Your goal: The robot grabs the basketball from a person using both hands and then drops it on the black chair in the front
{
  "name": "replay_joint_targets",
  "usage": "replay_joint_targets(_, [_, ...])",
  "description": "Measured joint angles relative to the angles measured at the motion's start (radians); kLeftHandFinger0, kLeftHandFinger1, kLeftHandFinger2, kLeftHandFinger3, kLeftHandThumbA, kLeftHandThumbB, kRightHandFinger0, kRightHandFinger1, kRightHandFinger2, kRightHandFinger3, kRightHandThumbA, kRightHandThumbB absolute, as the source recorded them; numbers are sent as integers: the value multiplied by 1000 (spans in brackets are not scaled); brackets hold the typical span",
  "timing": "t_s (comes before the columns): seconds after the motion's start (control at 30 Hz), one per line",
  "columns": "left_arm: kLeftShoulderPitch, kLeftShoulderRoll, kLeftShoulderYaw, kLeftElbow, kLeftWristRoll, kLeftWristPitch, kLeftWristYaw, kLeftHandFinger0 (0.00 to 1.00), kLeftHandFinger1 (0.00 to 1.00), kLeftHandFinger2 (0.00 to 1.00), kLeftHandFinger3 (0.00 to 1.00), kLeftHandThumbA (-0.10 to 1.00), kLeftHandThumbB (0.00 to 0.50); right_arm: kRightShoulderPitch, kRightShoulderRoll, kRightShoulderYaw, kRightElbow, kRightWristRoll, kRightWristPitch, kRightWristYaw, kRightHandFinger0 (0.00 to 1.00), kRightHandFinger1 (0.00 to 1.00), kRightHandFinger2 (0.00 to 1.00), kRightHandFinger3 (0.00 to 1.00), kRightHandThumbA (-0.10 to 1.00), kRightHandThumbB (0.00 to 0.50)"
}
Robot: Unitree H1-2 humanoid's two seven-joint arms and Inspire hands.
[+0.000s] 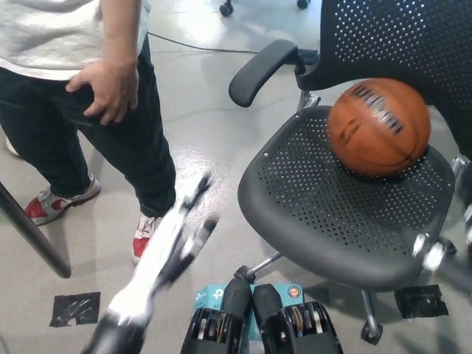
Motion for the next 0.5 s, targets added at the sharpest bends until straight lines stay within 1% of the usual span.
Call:
replay_joint_targets(0.03, [42,9,6,-13,7,-12,5,1000,1000,1000,1000,960,88,24,1,16,0,-11,-14,5,1000,1000,1000,1000,1000,267])
replay_joint_targets(0.13, [131,29,29,-9,29,-62,24,1000,1000,1000,1000,961,88,86,7,47,25,-36,-48,12,1000,1000,1000,1000,1000,267])
replay_joint_targets(0.17, [145,30,35,-8,34,-72,29,1000,1000,1000,1000,1000,135,95,8,51,28,-42,-56,13,1000,1000,1000,1000,1000,247])
replay_joint_targets(0.3, [191,31,60,52,68,-144,71,1000,1000,1000,1000,1000,148,123,13,66,112,-56,-118,19,1000,1000,1000,1000,1000,252])
replay_joint_targets(0.5, [184,39,62,195,117,-226,140,1000,1000,1000,1000,1000,150,135,37,69,268,-76,-204,22,1000,1000,1000,1000,1000,245])
